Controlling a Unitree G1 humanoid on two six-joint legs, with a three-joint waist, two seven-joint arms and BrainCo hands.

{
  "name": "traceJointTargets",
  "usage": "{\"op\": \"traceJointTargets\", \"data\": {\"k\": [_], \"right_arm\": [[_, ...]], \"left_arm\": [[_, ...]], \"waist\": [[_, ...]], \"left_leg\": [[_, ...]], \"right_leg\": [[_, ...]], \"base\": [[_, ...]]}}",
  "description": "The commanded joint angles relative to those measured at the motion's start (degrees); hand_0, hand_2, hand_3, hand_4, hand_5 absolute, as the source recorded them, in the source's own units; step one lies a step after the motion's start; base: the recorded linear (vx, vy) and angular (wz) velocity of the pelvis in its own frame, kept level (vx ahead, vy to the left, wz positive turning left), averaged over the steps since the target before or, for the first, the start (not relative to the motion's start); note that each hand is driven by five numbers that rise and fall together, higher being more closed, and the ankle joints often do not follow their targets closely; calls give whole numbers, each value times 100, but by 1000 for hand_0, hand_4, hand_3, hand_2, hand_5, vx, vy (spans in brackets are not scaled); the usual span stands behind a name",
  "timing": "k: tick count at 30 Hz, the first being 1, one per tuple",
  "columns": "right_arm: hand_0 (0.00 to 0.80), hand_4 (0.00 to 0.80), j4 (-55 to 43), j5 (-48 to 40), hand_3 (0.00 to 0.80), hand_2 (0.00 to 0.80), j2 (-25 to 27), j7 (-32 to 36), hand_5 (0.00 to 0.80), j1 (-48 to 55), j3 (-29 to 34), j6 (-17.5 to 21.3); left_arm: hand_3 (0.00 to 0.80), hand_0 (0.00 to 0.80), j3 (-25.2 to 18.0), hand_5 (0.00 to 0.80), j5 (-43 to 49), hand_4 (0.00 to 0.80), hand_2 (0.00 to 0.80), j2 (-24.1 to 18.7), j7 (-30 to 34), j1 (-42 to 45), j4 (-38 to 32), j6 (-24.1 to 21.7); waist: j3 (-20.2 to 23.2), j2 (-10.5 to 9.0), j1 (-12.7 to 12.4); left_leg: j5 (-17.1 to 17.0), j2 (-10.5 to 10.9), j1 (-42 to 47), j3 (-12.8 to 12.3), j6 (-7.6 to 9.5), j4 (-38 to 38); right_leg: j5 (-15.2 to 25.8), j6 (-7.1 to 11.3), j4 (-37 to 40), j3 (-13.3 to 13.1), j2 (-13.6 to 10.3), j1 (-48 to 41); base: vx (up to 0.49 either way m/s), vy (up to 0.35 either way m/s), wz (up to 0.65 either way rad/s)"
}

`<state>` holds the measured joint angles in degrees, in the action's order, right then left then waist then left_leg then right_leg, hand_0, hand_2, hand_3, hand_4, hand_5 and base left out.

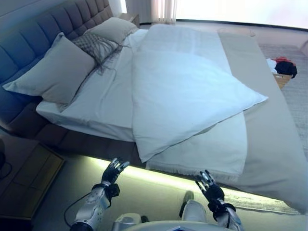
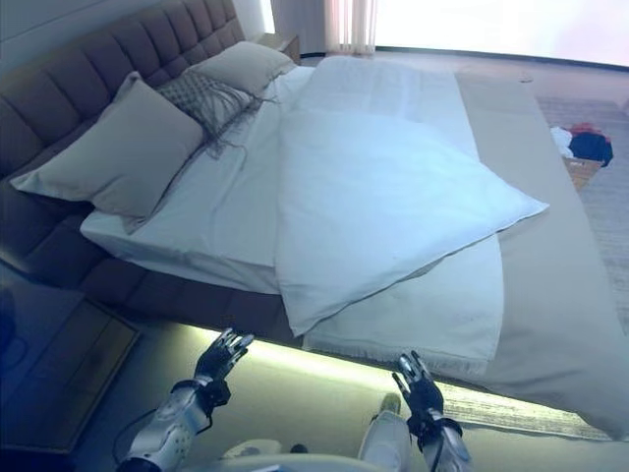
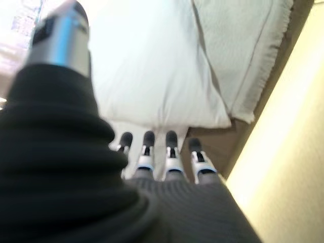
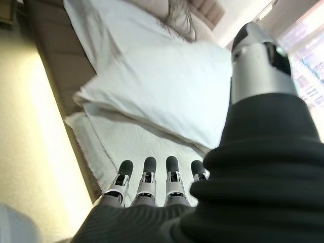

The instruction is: Make the bed neatly

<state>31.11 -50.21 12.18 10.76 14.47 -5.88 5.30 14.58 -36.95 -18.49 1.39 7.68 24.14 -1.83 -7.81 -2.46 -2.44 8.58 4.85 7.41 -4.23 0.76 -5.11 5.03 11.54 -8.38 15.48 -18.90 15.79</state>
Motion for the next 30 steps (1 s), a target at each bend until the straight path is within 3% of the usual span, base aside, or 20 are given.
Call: {"op": "traceJointTargets", "data": {"k": [1,5,8,10,12,13,15,18,22,26,30], "right_arm": [[0,0,-59,-158,0,0,43,212,0,-205,36,239],[0,0,47,-121,0,0,50,241,0,-126,70,176],[0,0,-72,-127,0,0,101,282,0,-199,-42,97],[0,0,-29,-88,0,0,215,240,0,-277,-44,96],[0,0,16,-190,0,0,307,175,0,-344,-42,88],[0,0,30,-227,0,0,363,141,0,-353,-35,96],[0,0,56,-274,0,0,437,96,0,-348,-1,125],[0,0,14,-385,0,0,424,32,0,-371,-3,150],[0,0,-169,-482,0,0,358,-252,0,-272,8,145],[0,0,-247,-471,0,0,327,-283,0,-169,61,246],[0,0,-395,-436,0,0,321,-358,0,-60,78,290]], "left_arm": [[0,0,-302,0,29,0,0,-17,261,-143,-549,-153],[0,0,-319,0,77,0,0,64,254,147,-640,-106],[0,0,-368,0,27,0,0,70,392,223,-682,-102],[0,0,-254,0,-29,0,0,101,403,231,-769,-159],[0,0,-136,0,-28,0,0,171,392,208,-754,-266],[0,0,-79,0,-48,0,0,201,425,204,-746,-318],[0,0,-5,0,-71,0,0,230,484,212,-773,-350],[0,0,-1,0,-46,0,0,214,535,236,-764,-393],[0,0,-32,0,-7,0,0,153,718,186,-678,-383],[0,0,27,0,48,0,0,191,819,103,-670,-336],[0,0,92,0,44,0,0,189,874,89,-727,-265]], "waist": [[-102,-178,-75],[-21,-181,-123],[51,-147,-95],[87,-111,-115],[113,-103,-126],[109,-52,-132],[97,-41,-126],[53,27,-120],[143,195,-125],[110,358,-182],[80,475,-146]], "left_leg": [[683,275,340,27,449,-665],[911,78,409,-106,370,-1116],[437,-140,209,-115,155,-1756],[56,-166,-78,-112,-23,-2367],[-261,-74,-306,-110,-129,-2809],[-429,-167,-477,-175,-232,-3107],[-599,-389,-779,-211,-281,-3161],[-810,-748,-815,-202,-308,-2224],[-1388,-1172,-675,128,-589,-283],[-1870,-1489,-788,237,-839,439],[-1930,-1612,-828,177,-889,626]], "right_leg": [[1224,34,938,205,139,-425],[1054,28,611,193,147,-660],[736,-146,319,101,342,-796],[456,-328,293,148,536,-977],[255,-476,256,268,584,-1085],[123,-583,257,324,679,-1203],[-21,-710,280,375,752,-1314],[-172,-759,261,326,909,-1355],[-351,-746,331,152,1161,-1442],[-636,-739,217,113,1174,-1547],[-889,-740,-78,112,1052,-1582]], "base": [[431,-279,24],[432,-341,29],[372,-355,2],[286,-283,-20],[248,-220,-20],[209,-192,-10],[165,-131,-5],[159,-44,-5],[180,66,-4],[180,124,6],[213,185,-10]]}}
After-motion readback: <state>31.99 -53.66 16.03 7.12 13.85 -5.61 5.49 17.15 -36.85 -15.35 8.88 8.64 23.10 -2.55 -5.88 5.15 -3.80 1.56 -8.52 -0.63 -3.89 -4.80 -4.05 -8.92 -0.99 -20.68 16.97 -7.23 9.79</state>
